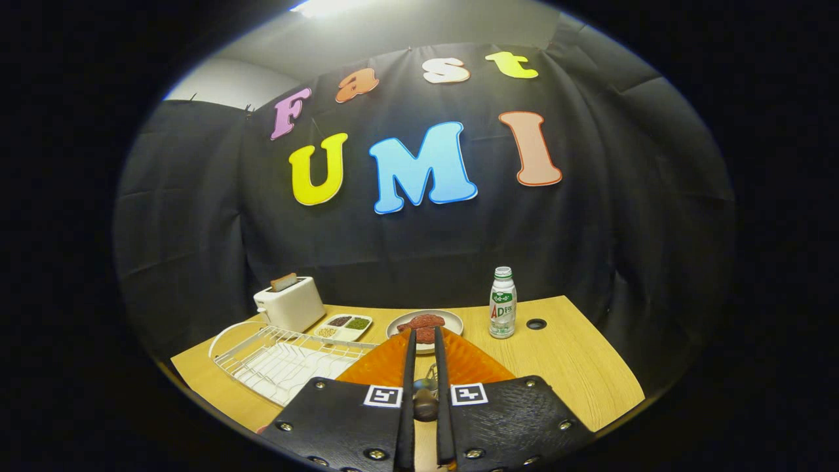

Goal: Take the plate from the dish rack, then take the spoon from the basket and place it into the plate.

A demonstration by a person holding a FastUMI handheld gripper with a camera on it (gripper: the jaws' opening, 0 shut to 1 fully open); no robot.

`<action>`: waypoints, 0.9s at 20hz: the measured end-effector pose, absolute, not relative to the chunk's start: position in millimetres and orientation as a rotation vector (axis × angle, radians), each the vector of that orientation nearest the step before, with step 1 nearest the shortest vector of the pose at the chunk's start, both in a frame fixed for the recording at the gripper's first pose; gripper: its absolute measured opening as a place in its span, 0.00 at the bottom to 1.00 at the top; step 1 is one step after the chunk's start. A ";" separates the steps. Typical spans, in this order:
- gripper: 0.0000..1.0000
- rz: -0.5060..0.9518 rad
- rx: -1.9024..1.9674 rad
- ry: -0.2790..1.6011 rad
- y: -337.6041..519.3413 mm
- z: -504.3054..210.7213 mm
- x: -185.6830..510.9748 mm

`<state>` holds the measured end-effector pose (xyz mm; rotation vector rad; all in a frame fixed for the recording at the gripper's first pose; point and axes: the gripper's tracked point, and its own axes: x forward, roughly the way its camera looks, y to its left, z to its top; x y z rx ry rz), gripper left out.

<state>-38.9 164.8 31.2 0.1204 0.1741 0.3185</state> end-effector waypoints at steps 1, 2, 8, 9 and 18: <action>0.13 0.331 0.121 0.176 167.8 35.2 -46.3; 0.13 0.338 0.119 0.181 167.8 38.2 -51.9; 0.13 0.416 0.121 0.201 186.9 49.5 -94.0; 0.13 0.433 0.120 0.207 192.6 48.4 -101.1; 0.13 0.581 0.117 0.304 255.8 9.3 -152.7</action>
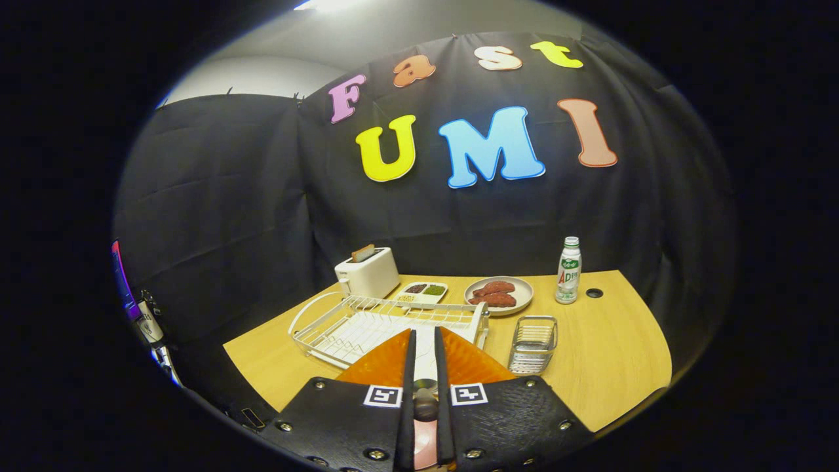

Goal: Take the plate from the dish rack, then take the spoon from the basket and place it into the plate.

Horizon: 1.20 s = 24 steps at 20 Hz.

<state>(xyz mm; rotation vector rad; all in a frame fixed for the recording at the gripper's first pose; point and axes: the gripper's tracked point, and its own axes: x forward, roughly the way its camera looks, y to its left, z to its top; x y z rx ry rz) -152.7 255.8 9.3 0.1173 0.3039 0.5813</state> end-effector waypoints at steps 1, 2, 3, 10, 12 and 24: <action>0.13 0.596 0.117 0.317 262.7 2.1 -156.4; 0.13 0.615 0.112 0.331 269.5 -4.4 -160.5; 0.13 0.630 0.103 0.347 275.4 -12.7 -163.9; 0.13 0.728 0.062 0.420 317.5 -56.4 -187.6; 0.13 0.746 0.050 0.427 327.2 -67.0 -191.1; 0.14 0.812 0.002 0.454 346.4 -96.3 -198.0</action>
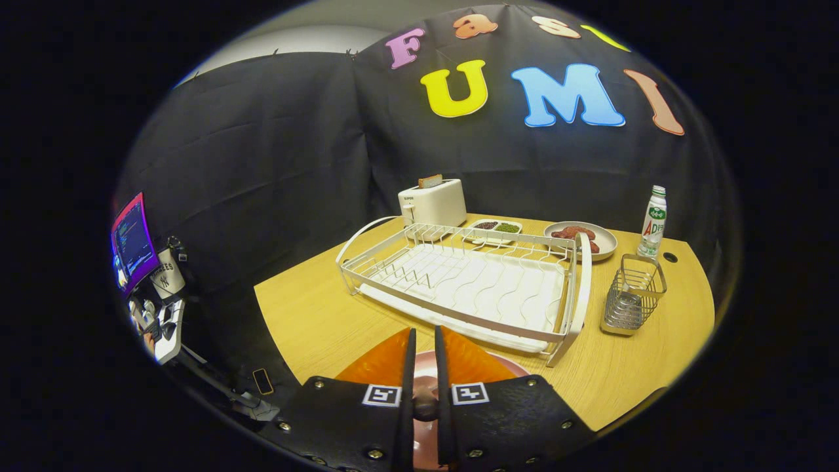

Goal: Take the plate from the dish rack, then take the spoon from the basket and place it into the plate.

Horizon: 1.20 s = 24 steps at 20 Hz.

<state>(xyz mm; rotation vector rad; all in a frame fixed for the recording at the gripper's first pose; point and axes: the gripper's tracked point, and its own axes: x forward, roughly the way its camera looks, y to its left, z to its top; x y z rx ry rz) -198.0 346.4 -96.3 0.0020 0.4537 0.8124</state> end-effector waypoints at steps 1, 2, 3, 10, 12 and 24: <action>0.15 0.808 0.005 0.463 344.1 -100.9 -198.5; 0.16 0.801 0.005 0.476 339.9 -105.0 -199.2; 0.16 0.788 0.001 0.489 335.6 -111.7 -200.0; 0.22 0.711 -0.036 0.498 307.9 -113.0 -194.5; 0.22 0.652 -0.028 0.428 295.1 -81.0 -181.2; 0.22 0.303 0.040 0.085 209.7 91.9 -109.6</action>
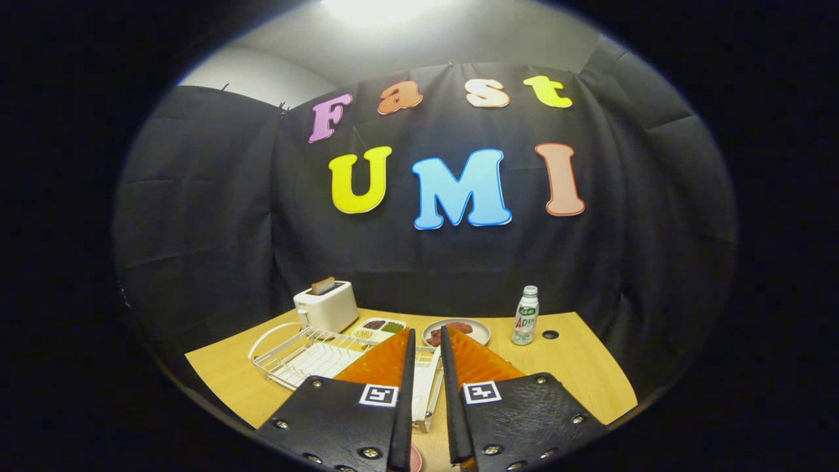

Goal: Take the plate from the dish rack, then take the spoon from the basket and place it into the plate.

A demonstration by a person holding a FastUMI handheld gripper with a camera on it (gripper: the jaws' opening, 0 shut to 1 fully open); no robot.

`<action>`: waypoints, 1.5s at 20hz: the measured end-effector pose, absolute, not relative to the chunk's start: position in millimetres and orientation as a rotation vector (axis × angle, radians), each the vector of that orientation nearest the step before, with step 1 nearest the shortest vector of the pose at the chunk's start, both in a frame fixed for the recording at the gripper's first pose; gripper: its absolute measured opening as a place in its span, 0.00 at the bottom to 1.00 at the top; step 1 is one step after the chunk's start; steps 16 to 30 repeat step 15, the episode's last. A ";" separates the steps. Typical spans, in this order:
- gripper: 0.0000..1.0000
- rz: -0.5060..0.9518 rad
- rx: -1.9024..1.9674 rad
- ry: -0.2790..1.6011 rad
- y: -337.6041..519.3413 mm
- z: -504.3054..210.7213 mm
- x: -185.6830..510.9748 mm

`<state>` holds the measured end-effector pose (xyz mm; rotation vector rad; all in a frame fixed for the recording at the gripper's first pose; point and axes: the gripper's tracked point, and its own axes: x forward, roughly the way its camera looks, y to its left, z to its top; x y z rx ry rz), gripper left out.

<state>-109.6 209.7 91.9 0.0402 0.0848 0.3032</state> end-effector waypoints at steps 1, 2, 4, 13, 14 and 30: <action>0.22 0.277 0.030 0.079 201.9 95.5 -108.6; 0.22 0.265 0.031 0.072 199.1 101.1 -108.2; 0.22 0.230 0.022 0.061 188.4 107.8 -105.5; 0.96 0.205 0.116 0.080 147.3 85.0 -76.5; 0.96 0.187 0.146 0.052 133.5 80.4 -68.5; 0.96 0.166 0.154 0.029 114.9 72.1 -61.8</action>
